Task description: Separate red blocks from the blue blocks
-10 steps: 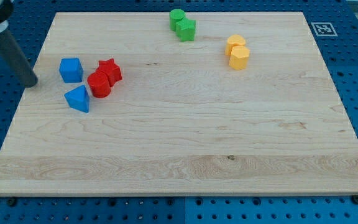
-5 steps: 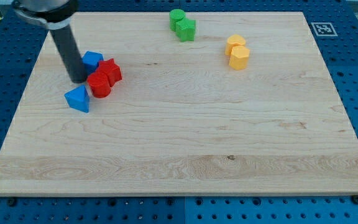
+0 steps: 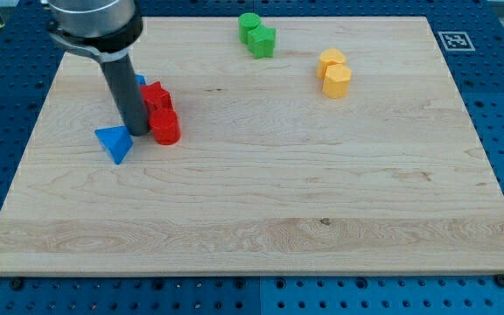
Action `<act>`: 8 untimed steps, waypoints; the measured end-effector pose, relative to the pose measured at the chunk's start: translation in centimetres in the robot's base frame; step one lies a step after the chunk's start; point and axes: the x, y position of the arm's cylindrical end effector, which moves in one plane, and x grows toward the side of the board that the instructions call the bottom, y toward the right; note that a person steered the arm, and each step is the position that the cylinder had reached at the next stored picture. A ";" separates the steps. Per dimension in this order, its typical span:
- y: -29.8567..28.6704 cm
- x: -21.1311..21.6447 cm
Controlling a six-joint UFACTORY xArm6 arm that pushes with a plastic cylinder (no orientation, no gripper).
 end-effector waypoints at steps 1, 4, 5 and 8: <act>0.9 0.2; -3.6 -2.8; -2.5 -5.5; 2.7 -7.1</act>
